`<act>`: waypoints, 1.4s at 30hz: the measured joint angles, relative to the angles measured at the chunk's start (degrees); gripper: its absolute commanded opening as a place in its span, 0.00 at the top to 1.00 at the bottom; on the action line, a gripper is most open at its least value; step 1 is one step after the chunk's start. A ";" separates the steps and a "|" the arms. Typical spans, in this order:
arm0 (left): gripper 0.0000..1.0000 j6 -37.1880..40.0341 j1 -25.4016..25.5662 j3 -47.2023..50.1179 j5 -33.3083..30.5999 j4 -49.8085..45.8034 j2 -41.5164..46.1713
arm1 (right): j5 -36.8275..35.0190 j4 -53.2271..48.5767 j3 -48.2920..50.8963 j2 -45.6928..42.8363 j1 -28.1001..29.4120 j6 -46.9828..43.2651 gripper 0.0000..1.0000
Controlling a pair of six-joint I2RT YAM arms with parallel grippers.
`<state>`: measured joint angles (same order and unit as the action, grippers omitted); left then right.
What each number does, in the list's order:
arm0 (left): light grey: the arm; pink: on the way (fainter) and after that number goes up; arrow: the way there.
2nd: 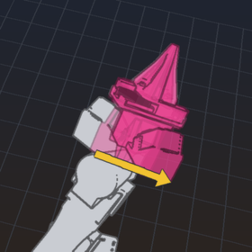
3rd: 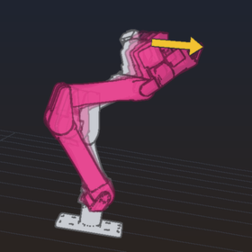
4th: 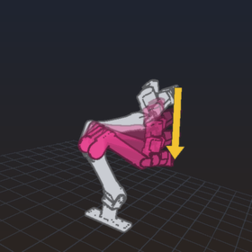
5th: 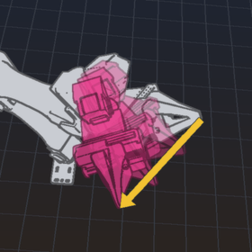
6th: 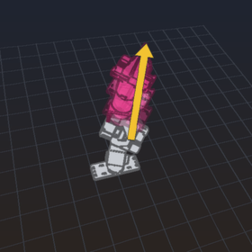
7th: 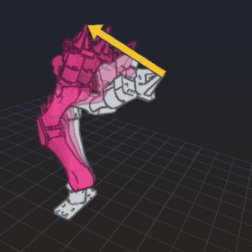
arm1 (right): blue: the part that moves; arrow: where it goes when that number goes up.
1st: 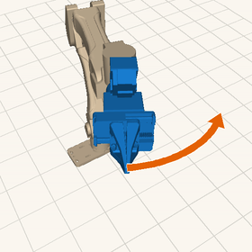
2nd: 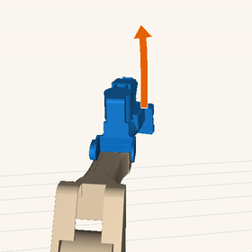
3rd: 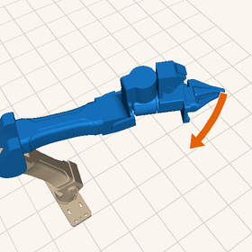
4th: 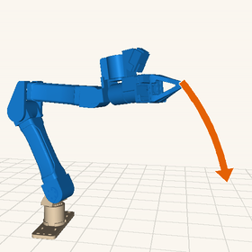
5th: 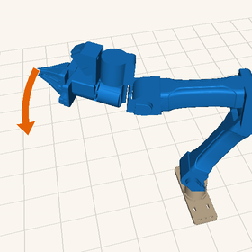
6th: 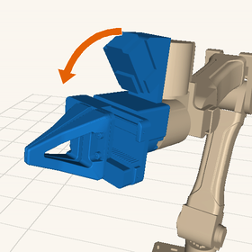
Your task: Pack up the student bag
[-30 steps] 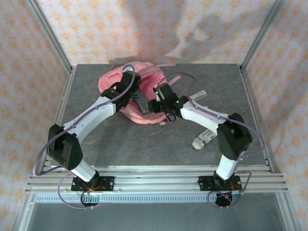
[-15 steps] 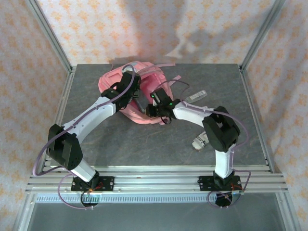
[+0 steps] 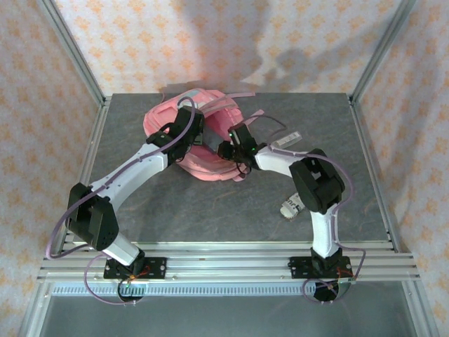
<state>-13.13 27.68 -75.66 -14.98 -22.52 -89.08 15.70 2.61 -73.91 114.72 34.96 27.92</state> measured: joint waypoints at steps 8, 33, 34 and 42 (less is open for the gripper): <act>1.00 -0.39 0.00 0.09 0.90 -0.02 0.48 | -3.82 0.39 -2.12 0.90 -0.33 3.04 0.84; 1.00 -2.49 0.17 1.90 1.29 1.22 0.83 | 9.68 10.21 -6.54 5.73 1.90 3.82 0.57; 1.00 -2.49 0.28 2.19 1.29 1.27 1.01 | 8.68 8.94 -4.20 3.23 1.53 3.19 0.53; 1.00 -2.51 0.44 3.10 1.29 1.95 1.36 | -4.46 -2.84 7.69 -20.65 -0.22 -0.33 0.21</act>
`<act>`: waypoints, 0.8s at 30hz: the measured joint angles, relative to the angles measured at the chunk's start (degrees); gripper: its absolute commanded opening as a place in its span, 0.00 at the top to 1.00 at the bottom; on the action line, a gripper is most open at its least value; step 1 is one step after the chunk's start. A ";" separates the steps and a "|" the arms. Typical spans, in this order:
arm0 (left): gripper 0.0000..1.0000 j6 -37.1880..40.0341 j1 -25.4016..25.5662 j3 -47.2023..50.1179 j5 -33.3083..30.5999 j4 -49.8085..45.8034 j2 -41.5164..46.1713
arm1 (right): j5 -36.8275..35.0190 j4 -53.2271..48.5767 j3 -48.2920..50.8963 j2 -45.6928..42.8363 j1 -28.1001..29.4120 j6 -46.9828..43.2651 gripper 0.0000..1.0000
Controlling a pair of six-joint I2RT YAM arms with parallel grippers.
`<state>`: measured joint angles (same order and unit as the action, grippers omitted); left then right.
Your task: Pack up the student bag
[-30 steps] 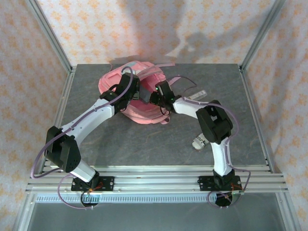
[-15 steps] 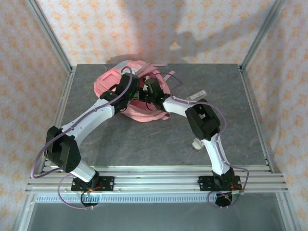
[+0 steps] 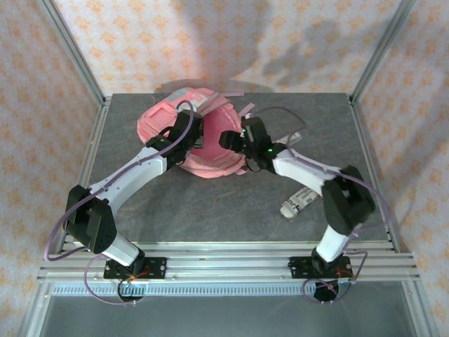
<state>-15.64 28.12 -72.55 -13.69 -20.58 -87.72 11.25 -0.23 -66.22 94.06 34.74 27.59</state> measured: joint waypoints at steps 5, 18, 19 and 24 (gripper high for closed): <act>1.00 0.00 0.00 0.02 0.02 0.48 0.00 | -11.02 -10.01 5.95 -12.02 -0.76 0.79 0.00; 1.00 -0.59 0.00 0.02 0.28 0.63 0.00 | -22.95 -40.46 11.06 -17.81 -7.37 18.91 0.00; 1.00 -0.63 0.00 0.02 0.28 0.63 0.00 | -22.80 -41.92 11.47 -17.81 -7.43 20.48 0.00; 1.00 -0.83 0.00 0.02 0.28 0.63 0.00 | -20.31 -44.63 15.76 -17.84 -7.48 25.64 0.04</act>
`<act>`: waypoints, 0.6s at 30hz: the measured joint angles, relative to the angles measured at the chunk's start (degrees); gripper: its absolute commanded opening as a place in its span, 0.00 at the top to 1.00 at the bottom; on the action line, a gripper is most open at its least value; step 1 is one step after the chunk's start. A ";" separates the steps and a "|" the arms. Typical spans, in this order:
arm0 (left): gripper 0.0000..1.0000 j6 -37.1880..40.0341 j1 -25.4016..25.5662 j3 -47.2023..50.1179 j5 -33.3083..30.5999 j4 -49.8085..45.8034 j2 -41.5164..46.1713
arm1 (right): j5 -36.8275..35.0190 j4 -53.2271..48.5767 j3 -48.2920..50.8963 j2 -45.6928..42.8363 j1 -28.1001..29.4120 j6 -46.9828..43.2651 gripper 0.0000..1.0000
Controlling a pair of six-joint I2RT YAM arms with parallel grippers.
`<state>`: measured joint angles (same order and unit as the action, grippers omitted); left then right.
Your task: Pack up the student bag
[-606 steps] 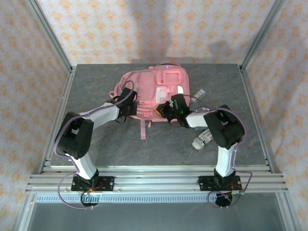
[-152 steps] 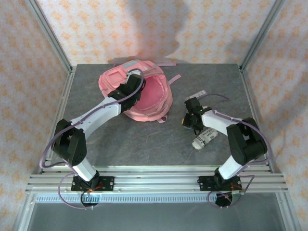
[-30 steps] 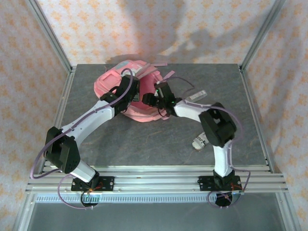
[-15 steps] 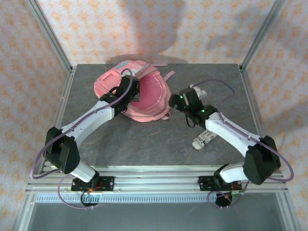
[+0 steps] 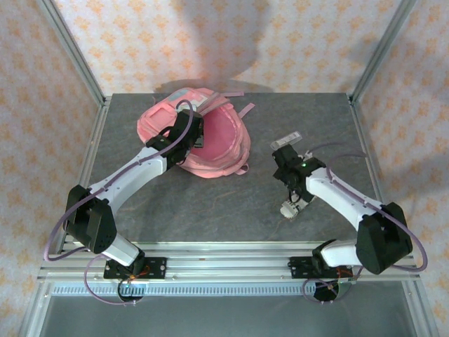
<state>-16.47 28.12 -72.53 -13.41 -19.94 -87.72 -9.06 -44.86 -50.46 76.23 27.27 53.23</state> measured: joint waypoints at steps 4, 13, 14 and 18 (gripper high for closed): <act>1.00 0.00 0.00 0.00 0.00 0.00 0.00 | 2.73 0.15 5.84 -0.76 -0.02 2.21 0.07; 1.00 0.00 0.00 0.17 0.00 0.07 0.00 | 7.28 5.14 13.42 -1.20 0.00 3.67 0.22; 1.00 0.00 0.00 0.31 0.00 0.09 0.00 | 7.56 5.75 13.51 -0.85 -0.02 3.69 0.25; 1.00 0.00 0.02 0.63 0.02 0.26 0.00 | 8.22 7.63 13.88 -0.46 0.00 3.30 0.41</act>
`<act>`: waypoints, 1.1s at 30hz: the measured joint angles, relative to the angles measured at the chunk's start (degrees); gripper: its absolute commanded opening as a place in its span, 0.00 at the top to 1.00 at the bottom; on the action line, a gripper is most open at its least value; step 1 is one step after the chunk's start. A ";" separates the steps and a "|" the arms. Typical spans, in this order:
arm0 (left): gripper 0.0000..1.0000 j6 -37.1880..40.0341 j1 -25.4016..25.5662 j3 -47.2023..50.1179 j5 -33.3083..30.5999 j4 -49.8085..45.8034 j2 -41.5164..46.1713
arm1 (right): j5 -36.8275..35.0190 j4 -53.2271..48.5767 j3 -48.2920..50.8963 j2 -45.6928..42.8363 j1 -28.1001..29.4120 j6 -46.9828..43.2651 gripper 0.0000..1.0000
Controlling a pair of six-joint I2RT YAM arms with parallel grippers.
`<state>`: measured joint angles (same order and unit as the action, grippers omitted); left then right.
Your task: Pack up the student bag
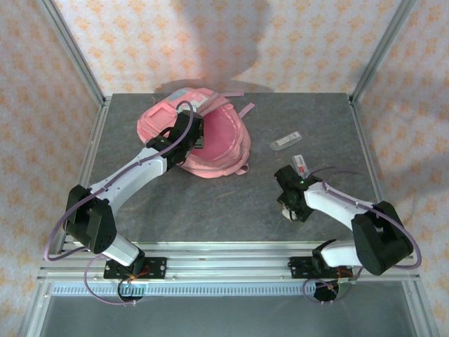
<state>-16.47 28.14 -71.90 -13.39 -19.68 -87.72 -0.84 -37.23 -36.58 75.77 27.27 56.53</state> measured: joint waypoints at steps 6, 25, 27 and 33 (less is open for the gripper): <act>1.00 0.00 0.15 0.00 0.00 0.15 0.00 | 0.09 1.14 0.57 -2.10 0.37 -1.22 0.69; 1.00 0.00 0.24 0.02 -0.11 -0.02 0.92 | 2.93 12.11 -22.77 5.60 9.75 -26.45 0.67; 1.00 -0.02 0.26 0.09 -0.11 -0.28 1.49 | 5.33 13.38 -26.86 10.14 10.54 -30.99 0.67; 1.00 0.00 0.24 1.03 -0.55 -1.07 4.24 | 12.28 14.78 -37.46 23.50 11.58 -42.73 0.65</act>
<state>-16.47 28.38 -70.87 -13.93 -20.75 -83.48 11.44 -22.46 -74.04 99.26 38.85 13.80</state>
